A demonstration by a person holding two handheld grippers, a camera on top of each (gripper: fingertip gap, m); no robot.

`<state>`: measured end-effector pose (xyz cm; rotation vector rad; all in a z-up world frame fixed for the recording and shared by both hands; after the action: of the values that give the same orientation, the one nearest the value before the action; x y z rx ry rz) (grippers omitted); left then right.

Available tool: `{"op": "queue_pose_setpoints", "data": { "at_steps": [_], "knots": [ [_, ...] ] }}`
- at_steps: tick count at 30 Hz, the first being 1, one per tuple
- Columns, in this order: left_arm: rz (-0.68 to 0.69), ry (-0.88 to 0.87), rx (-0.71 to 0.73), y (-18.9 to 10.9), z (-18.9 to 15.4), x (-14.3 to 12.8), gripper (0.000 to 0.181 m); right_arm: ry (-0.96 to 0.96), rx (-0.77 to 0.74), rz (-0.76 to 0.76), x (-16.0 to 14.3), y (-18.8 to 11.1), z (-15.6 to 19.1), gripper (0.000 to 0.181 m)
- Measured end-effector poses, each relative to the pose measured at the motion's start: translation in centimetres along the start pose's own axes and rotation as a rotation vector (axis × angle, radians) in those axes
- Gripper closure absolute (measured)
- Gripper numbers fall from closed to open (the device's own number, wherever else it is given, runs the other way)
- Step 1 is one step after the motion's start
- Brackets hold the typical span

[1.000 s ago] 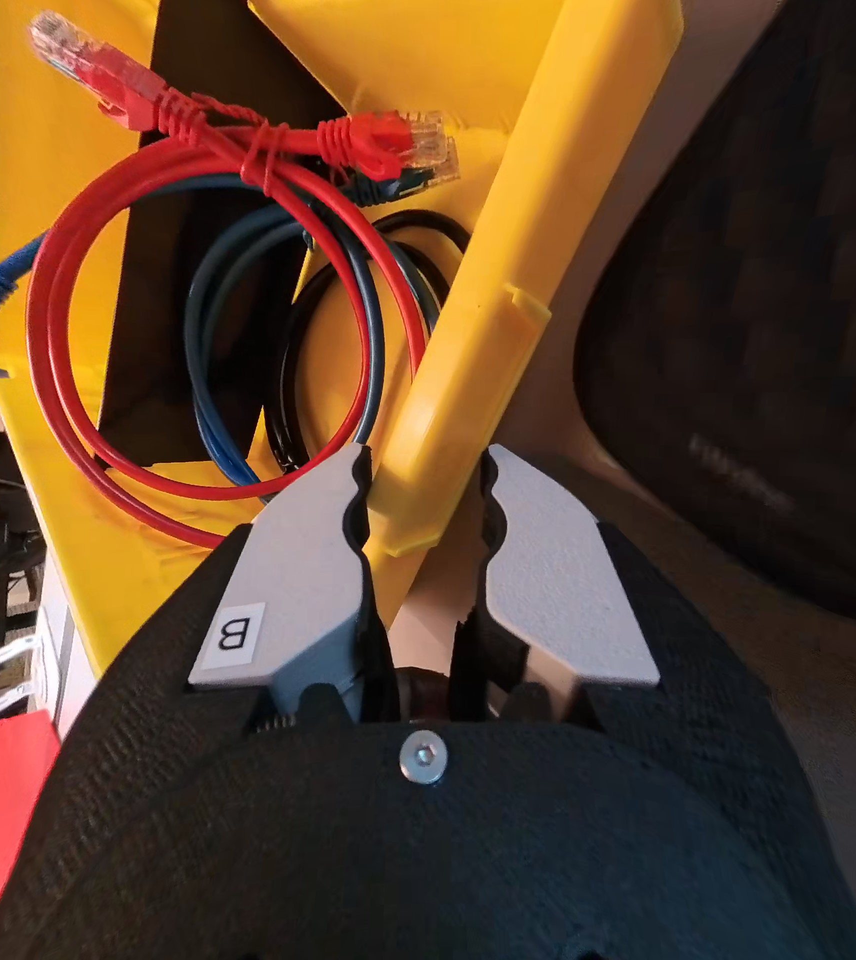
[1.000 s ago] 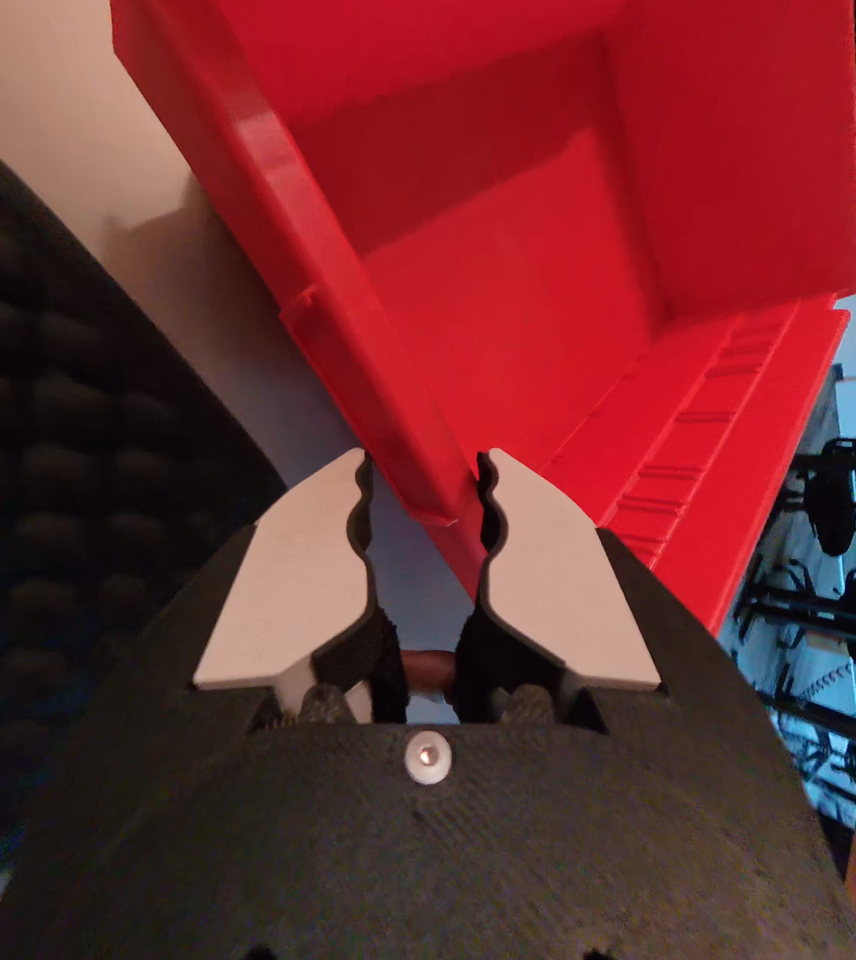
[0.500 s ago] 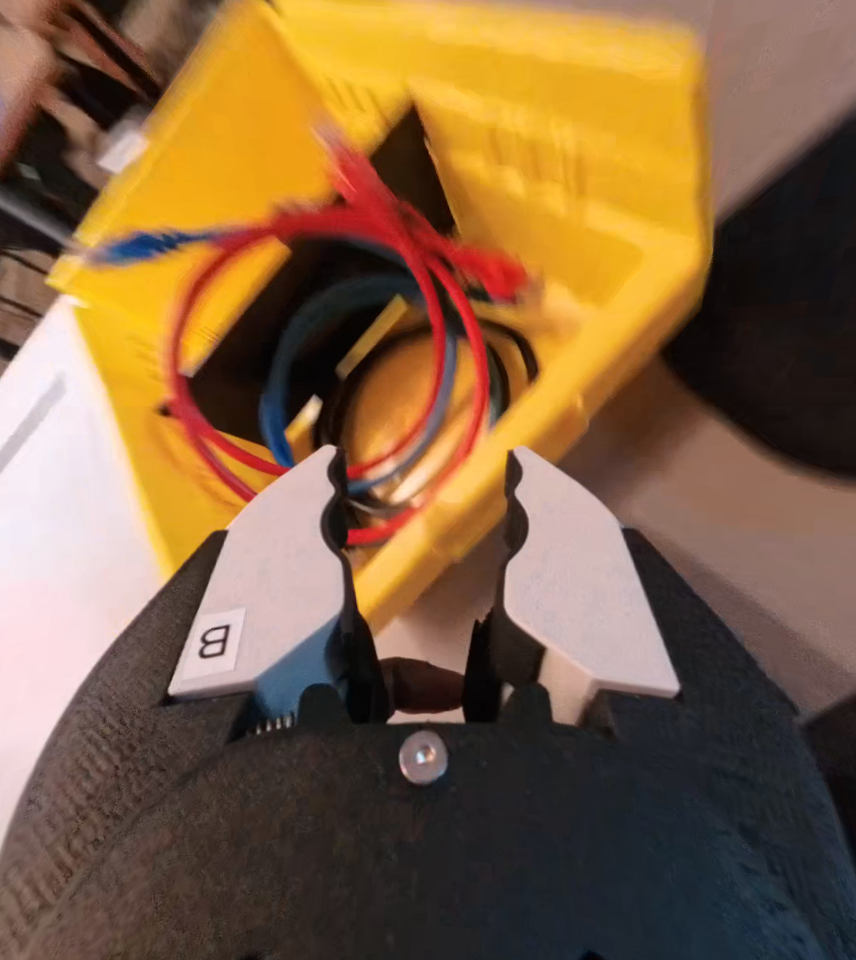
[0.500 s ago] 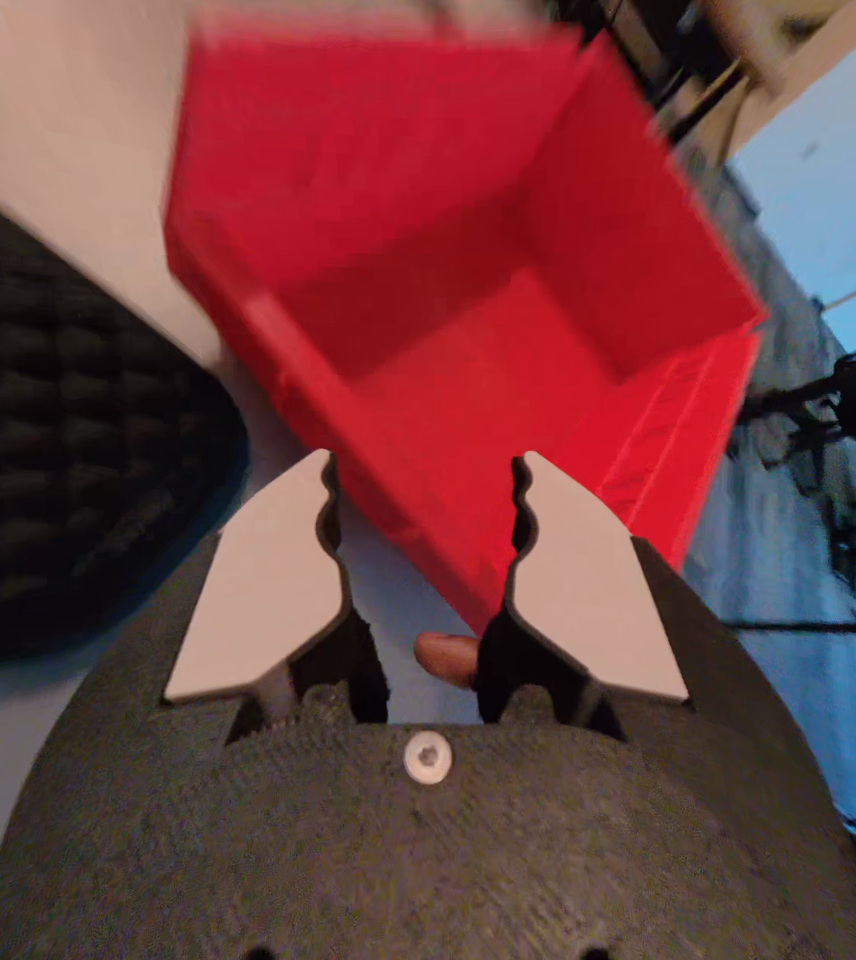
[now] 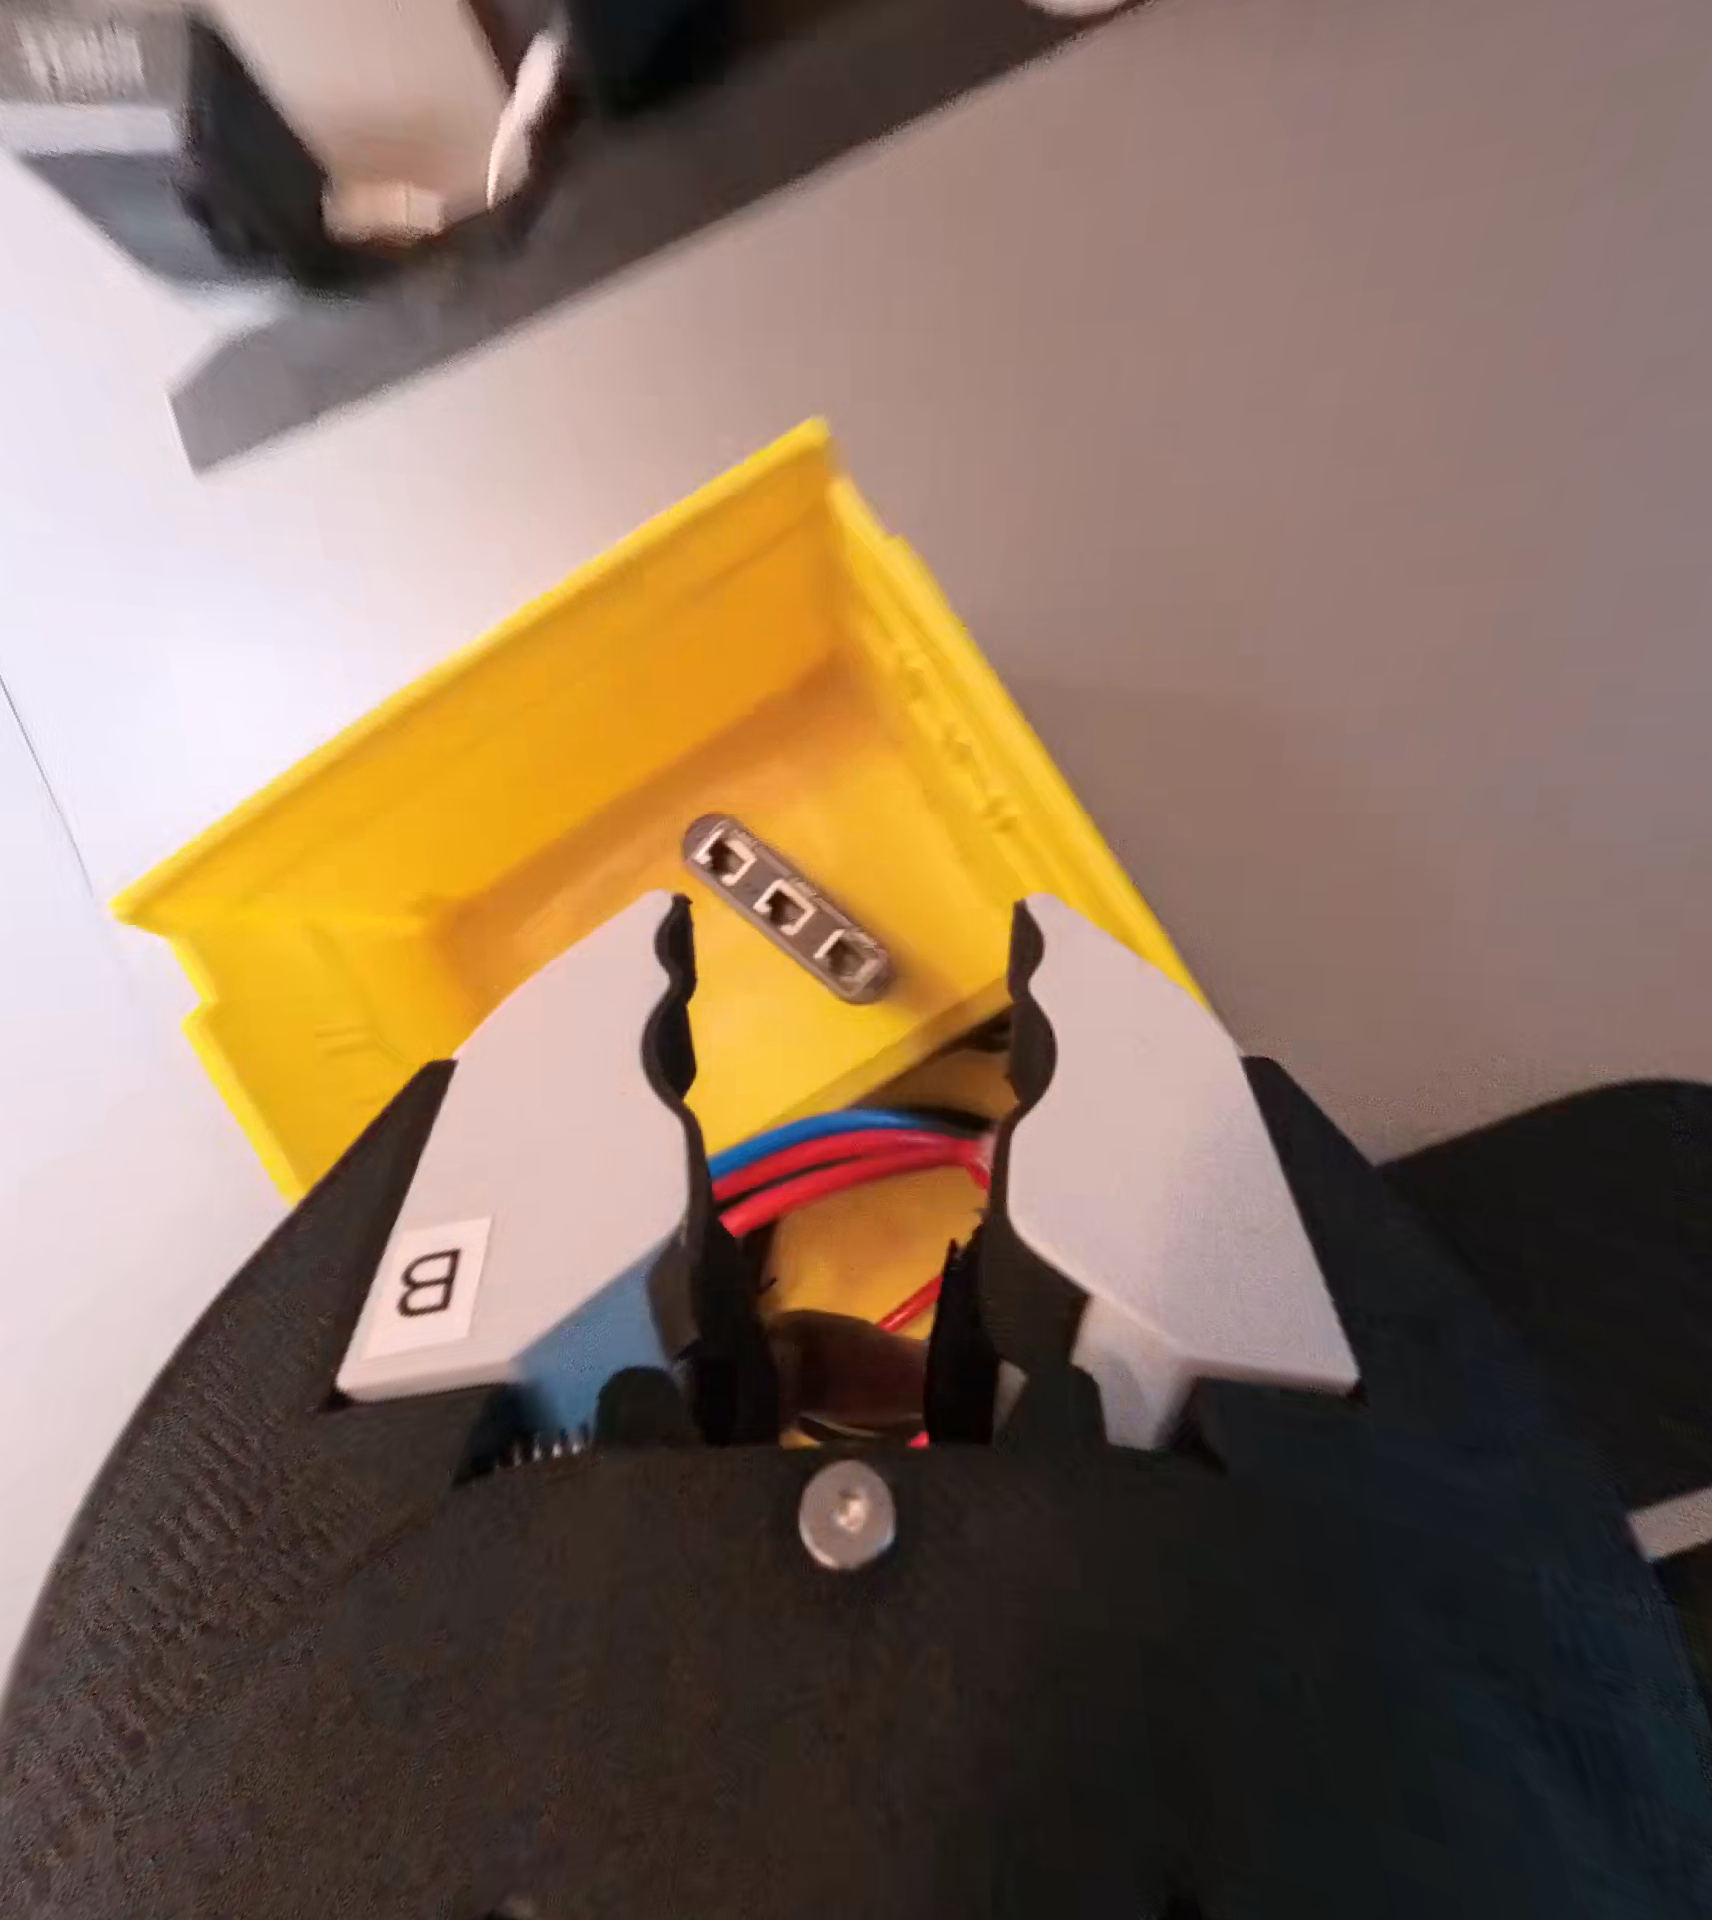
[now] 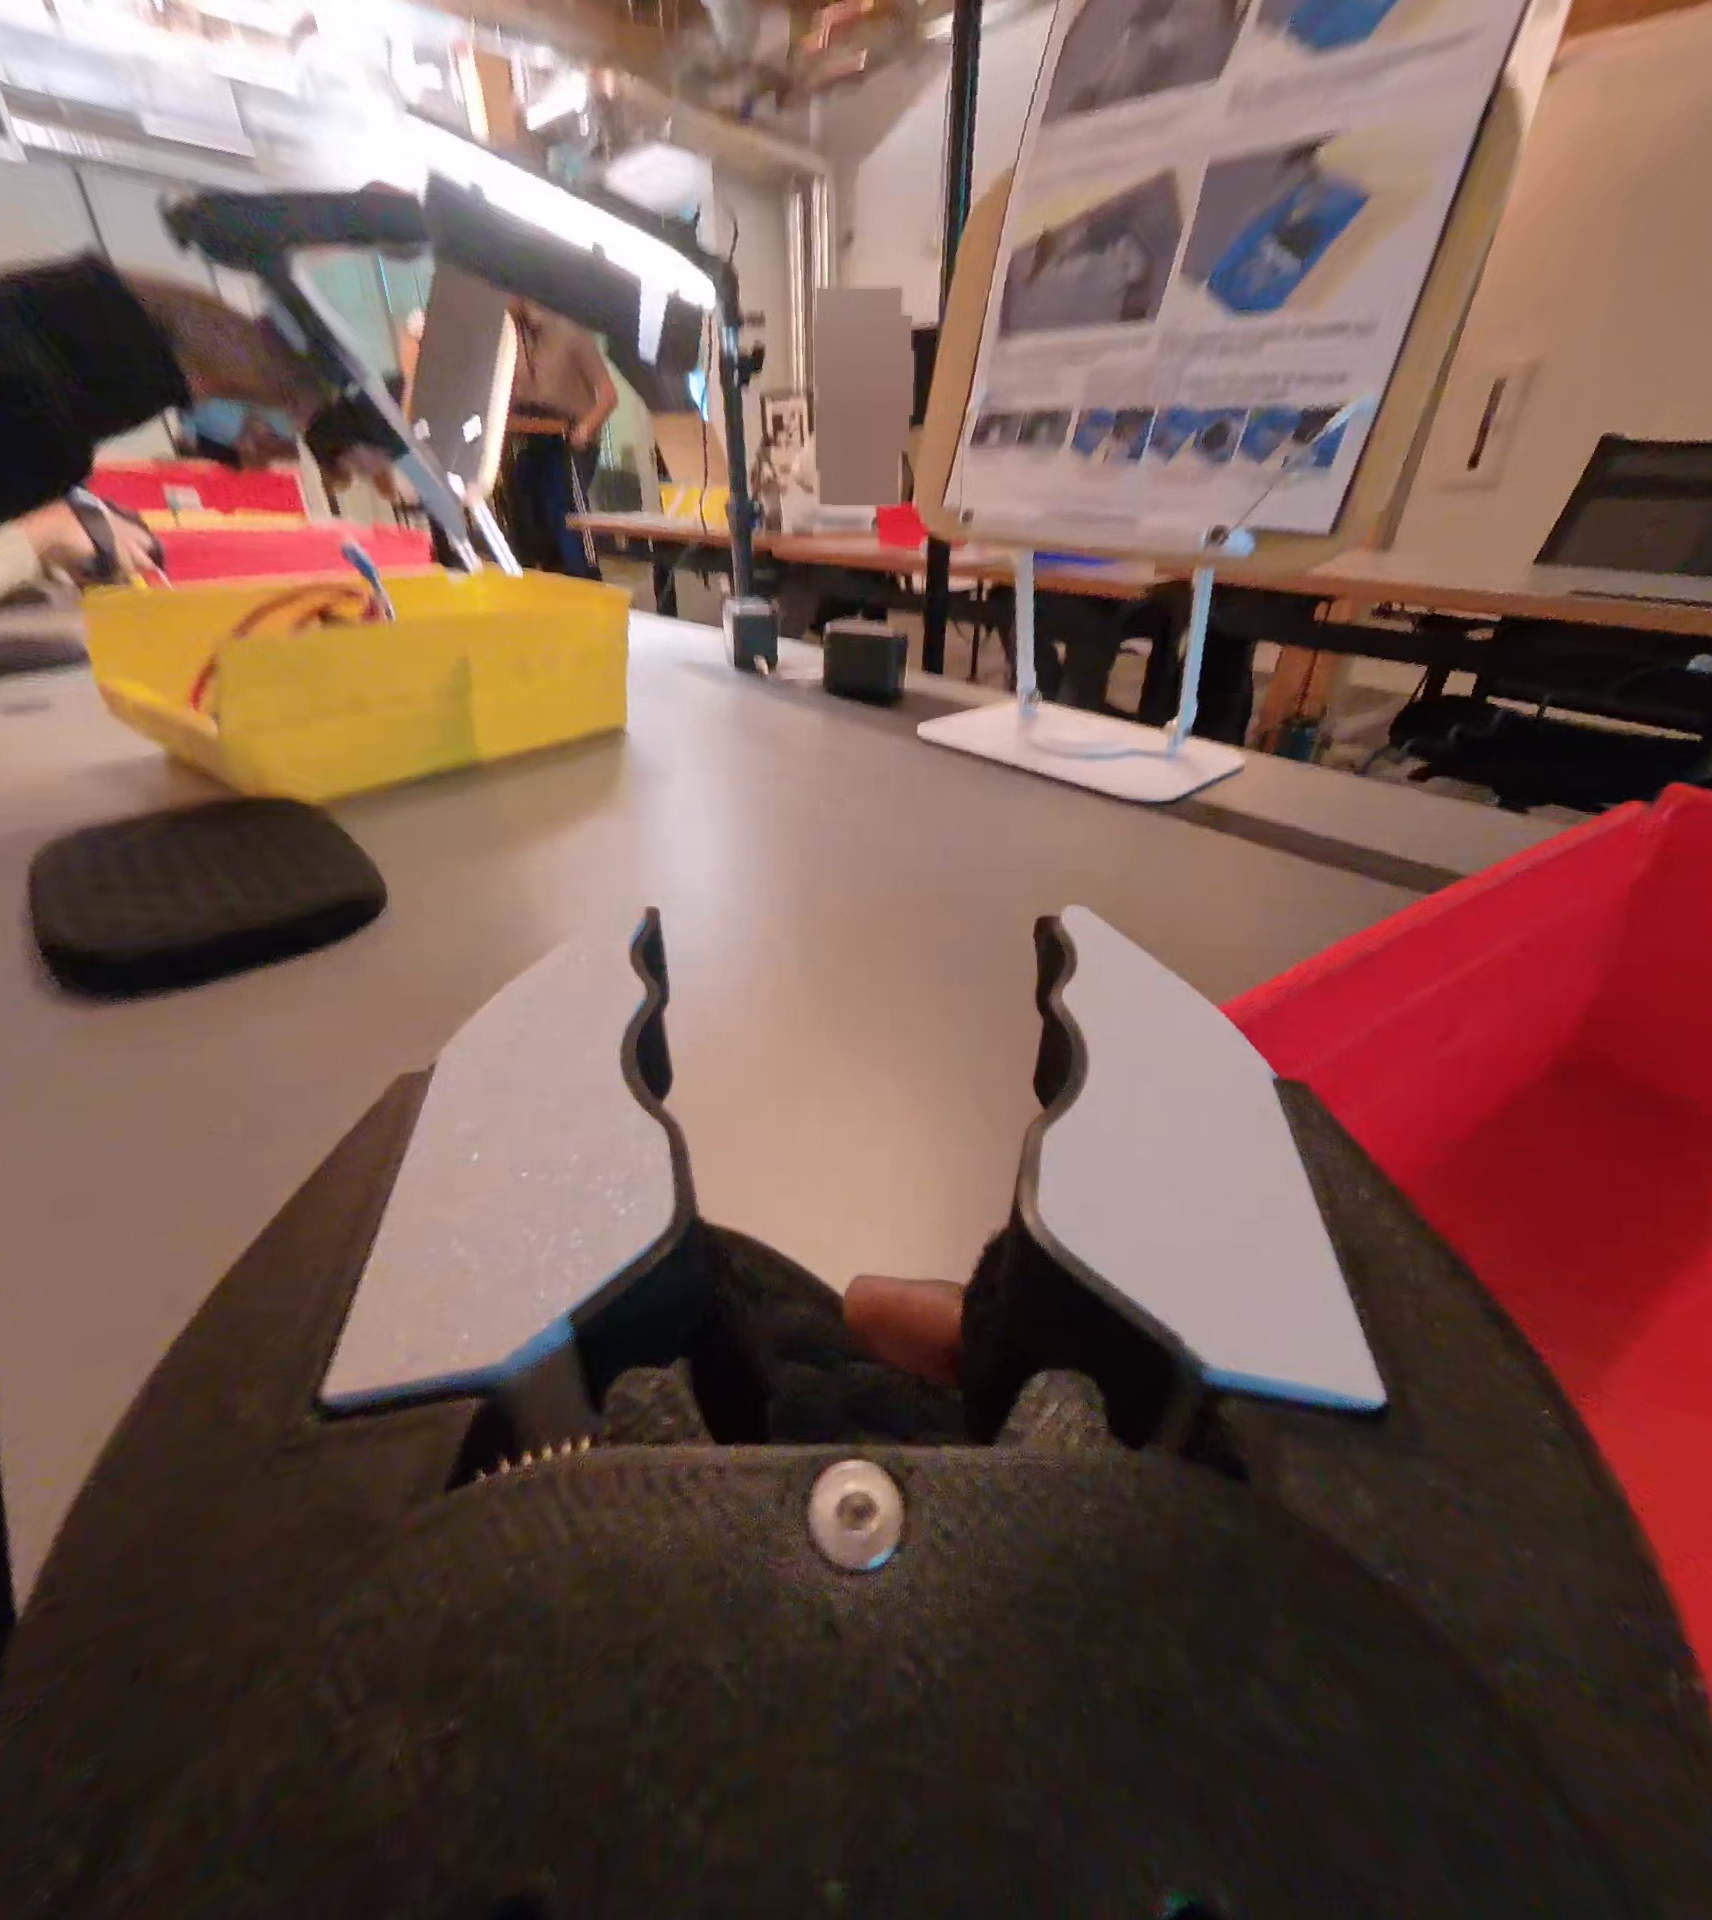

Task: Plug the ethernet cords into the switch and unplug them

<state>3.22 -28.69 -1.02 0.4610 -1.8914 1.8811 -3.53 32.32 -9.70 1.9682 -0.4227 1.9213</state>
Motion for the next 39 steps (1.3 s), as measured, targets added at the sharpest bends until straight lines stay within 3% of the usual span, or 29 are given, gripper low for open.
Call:
{"op": "queue_pose_setpoints", "data": {
  "at_steps": [4,6,17,20,21,25,30,34,39],
  "knots": [
    [0.284,-0.125,0.058,5.0,3.2,0.2,0.123,0.006,-0.006,-0.008,-0.1,-0.1,0.0,0.116],
    [0.358,-0.157,0.072,6.7,3.8,-0.4,0.121,0.038,-0.023,-0.041,-0.1,-0.4,-0.4,0.120],
    [0.453,-0.256,-0.041,11.1,3.8,-3.3,0.124,0.091,-0.053,-0.049,-0.2,-0.5,-1.0,0.124],
    [0.455,-0.227,-0.052,11.2,3.5,-3.6,0.155,0.088,-0.055,-0.036,-0.3,-0.4,-1.0,0.125],
    [0.431,-0.203,-0.034,10.8,3.6,-3.4,0.157,0.091,-0.057,-0.034,-0.3,-0.4,-1.0,0.125],
    [0.156,-0.189,-0.023,6.2,3.9,-0.9,0.157,0.118,-0.070,-0.038,-0.3,-0.4,-1.3,0.128],
    [-0.549,-0.101,-0.145,-3.1,0.4,1.9,0.157,0.106,-0.087,-0.046,-0.3,-0.4,-1.3,0.132],
    [-1.104,0.033,-0.425,-8.7,-7.8,-0.2,0.157,0.023,-0.086,-0.012,-0.4,0.0,-0.5,0.132],
    [-1.539,0.109,-0.983,-10.1,-18.1,-5.9,0.157,-0.220,-0.044,0.049,-0.7,0.9,1.9,0.125]
  ]
}}
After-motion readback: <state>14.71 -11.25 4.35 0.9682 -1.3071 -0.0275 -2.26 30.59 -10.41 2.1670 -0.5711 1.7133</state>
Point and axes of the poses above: each gripper's, where its closed fingertips meet, y out along the fingers, x out of its top, z = x × y across the jaws, the point moved 7 cm from there along -y, back along the fingers, and after that the axes turned 4 degrees about -x, right-handed, at the moved point
